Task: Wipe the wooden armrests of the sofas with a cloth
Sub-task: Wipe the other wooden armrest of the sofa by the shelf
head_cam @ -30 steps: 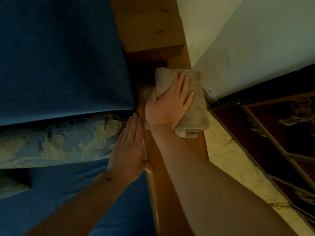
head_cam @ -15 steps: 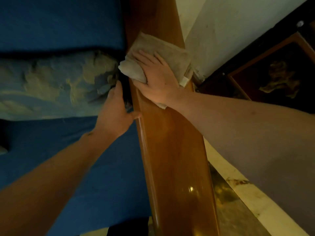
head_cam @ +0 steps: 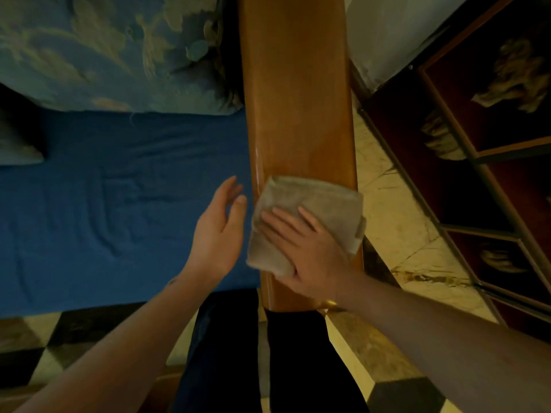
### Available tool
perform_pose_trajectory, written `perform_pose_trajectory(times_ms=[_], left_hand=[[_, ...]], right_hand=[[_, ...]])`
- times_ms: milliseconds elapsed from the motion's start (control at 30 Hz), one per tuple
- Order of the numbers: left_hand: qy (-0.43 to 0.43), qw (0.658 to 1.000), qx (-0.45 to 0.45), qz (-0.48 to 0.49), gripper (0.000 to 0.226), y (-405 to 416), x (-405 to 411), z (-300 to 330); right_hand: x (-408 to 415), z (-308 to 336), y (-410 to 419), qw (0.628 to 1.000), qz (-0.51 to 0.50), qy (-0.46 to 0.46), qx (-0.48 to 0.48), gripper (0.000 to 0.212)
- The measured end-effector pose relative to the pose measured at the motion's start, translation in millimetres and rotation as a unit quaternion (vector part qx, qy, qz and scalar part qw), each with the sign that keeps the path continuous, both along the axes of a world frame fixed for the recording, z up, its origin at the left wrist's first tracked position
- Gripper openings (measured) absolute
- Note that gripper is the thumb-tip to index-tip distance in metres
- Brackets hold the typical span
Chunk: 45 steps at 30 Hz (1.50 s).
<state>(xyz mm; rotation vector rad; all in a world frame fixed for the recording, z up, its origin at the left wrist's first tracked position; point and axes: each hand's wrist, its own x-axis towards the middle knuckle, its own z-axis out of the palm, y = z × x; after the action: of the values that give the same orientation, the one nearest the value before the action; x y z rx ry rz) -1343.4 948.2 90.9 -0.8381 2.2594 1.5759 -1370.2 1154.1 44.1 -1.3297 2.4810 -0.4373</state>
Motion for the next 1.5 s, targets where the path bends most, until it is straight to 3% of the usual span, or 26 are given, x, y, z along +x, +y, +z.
perform_pose_trajectory(times_ms=[133,267,367,500,600,733,800,867,1000,1067,1200,1333,1500], left_hand=[[-0.028,0.997,-0.051,-0.05,0.048,2,19,-8],[0.053,0.988,-0.099,-0.107,0.027,12,0,-14],[0.071,0.986,-0.125,-0.08,0.011,6,-34,-14],[0.052,0.992,-0.097,-0.062,0.03,-14,-84,-13],[0.067,0.992,-0.104,-0.026,0.053,-30,-118,-9],[0.011,0.978,-0.181,-0.103,0.02,-48,-159,-8],[0.025,0.964,-0.209,-0.164,0.03,-55,-186,-4],[0.056,0.948,-0.23,-0.21,0.022,-61,-216,2],[0.114,0.946,-0.209,-0.22,0.025,-66,-263,14],[0.123,0.923,-0.225,-0.286,0.027,-66,-283,16],[0.084,0.898,-0.261,-0.343,0.047,-70,-313,8],[-0.028,0.848,-0.321,-0.42,0.116,-74,-323,-3],[-0.097,0.823,-0.338,-0.446,0.121,-65,-331,-8]], right_hand=[[48,-2,35,0.996,0.091,0.012,0.016,0.085],[48,0,37,0.992,0.122,0.017,0.03,0.086],[31,2,38,0.985,0.17,0.015,0.035,0.089],[-15,-2,28,0.98,0.196,0.008,0.007,0.089],[-47,-4,5,0.996,0.086,0.023,0.016,0.085],[-85,-6,-38,0.987,-0.151,0.055,0.025,0.074],[-118,-6,-68,0.962,-0.262,0.072,0.024,0.075],[-161,-7,-99,0.929,-0.359,0.086,0.027,0.079],[-236,-7,-145,0.871,-0.483,0.088,0.021,0.081],[-274,-9,-160,0.848,-0.524,0.079,0.02,0.082],[-343,-8,-176,0.836,-0.543,0.076,0.019,0.082],[-409,-4,-181,0.869,-0.489,0.07,-0.004,0.08],[-479,0,-180,0.918,-0.392,0.063,-0.025,0.082]])
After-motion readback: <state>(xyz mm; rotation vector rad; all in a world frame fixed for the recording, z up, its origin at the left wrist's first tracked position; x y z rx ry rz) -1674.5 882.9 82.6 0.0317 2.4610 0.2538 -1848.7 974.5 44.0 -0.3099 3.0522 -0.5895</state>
